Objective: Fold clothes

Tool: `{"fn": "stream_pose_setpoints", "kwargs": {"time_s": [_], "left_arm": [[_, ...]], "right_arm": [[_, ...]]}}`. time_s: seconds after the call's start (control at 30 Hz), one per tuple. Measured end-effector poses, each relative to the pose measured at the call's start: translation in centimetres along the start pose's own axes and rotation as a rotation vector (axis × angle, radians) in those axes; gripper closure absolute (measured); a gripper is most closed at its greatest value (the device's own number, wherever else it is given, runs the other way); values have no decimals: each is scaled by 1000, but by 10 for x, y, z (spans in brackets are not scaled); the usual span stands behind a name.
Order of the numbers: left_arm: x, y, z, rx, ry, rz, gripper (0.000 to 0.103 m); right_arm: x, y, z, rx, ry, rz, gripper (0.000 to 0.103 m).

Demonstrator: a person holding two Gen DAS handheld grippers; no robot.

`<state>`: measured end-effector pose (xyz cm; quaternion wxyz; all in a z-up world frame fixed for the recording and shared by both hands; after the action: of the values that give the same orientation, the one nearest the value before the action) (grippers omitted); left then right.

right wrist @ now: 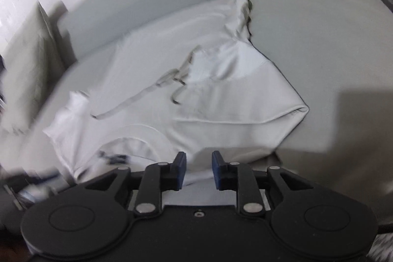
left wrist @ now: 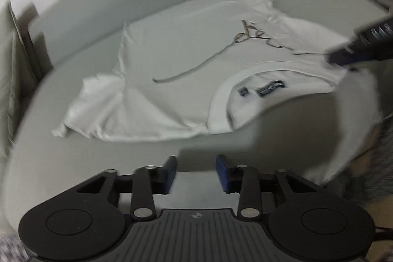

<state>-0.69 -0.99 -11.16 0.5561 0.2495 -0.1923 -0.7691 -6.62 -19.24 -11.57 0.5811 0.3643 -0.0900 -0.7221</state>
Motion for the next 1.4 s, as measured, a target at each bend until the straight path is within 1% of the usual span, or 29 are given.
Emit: {"fn": "stream_pose_setpoints", "kwargs": {"time_s": [0.03,0.07,0.1,0.17,0.2,0.23,0.27,0.3,0.4,0.5,0.67,0.8,0.87,0.93,1.07,1.1,1.13,1.17,1.2,1.23,1.3,1.33,1.4], "left_arm": [[-10,2,4,20,3,52,61],[-24,6,7,54,32,107,61],[-39,10,11,86,61,169,61],[-78,15,14,141,116,330,59],[-99,14,12,158,128,417,53],[-120,11,8,157,135,511,54],[-139,7,2,144,126,615,54],[-157,2,-4,133,112,713,58],[-196,-14,-22,118,38,961,61],[-219,-23,-35,121,50,1075,62],[-245,-28,-62,117,-57,1242,61],[-259,-30,-79,130,-153,1378,60],[-265,-30,-86,134,-170,1424,57],[-268,-27,-92,132,-166,1430,56],[-272,-17,-103,128,-155,1387,57],[-273,-16,-106,126,-153,1382,60],[-275,-16,-109,120,-146,1383,67],[-277,-17,-112,114,-139,1386,71],[-279,-21,-114,106,-127,1398,84],[-281,-24,-115,94,-111,1412,90],[-280,-26,-114,95,-95,1422,91],[-279,-21,-110,101,-70,1391,95],[-270,-3,-98,111,29,1256,98]], "right_arm": [[-2,5,3,34,32,-6,69],[-5,10,5,65,50,-6,64],[-7,15,4,87,60,-6,63],[-10,24,0,116,86,-25,60],[-11,26,-3,118,106,-56,58],[-12,28,-6,118,129,-91,53],[-13,29,-10,113,147,-122,52],[-13,30,-13,104,163,-151,52],[-15,30,-25,82,200,-221,51],[-18,30,-33,65,223,-258,49],[-20,30,-42,35,251,-298,47],[-18,30,-47,22,250,-312,46],[-17,29,-48,16,250,-319,46],[-17,29,-50,9,252,-325,46],[-17,29,-54,1,245,-322,45],[-18,29,-54,0,243,-319,45],[-18,29,-55,-2,242,-315,45],[-18,29,-55,-3,240,-311,45],[-19,29,-56,-5,237,-305,45],[-19,29,-56,-6,232,-297,45],[-20,30,-57,-6,220,-277,45],[-20,30,-57,-5,214,-268,45],[-19,31,-56,1,204,-252,45]]}}
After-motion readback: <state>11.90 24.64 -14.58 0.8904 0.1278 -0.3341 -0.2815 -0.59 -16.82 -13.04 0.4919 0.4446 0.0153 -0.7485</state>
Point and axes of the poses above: each gripper's, at about its wrist camera, not at the fingertips, and z roughly against the way its jaws point, x to its right, y to its top, the point moved 6 cm from there along -z, roughly the way its jaws point, and after that the axes turned 1 degree about -x, right-handed, at the moved point
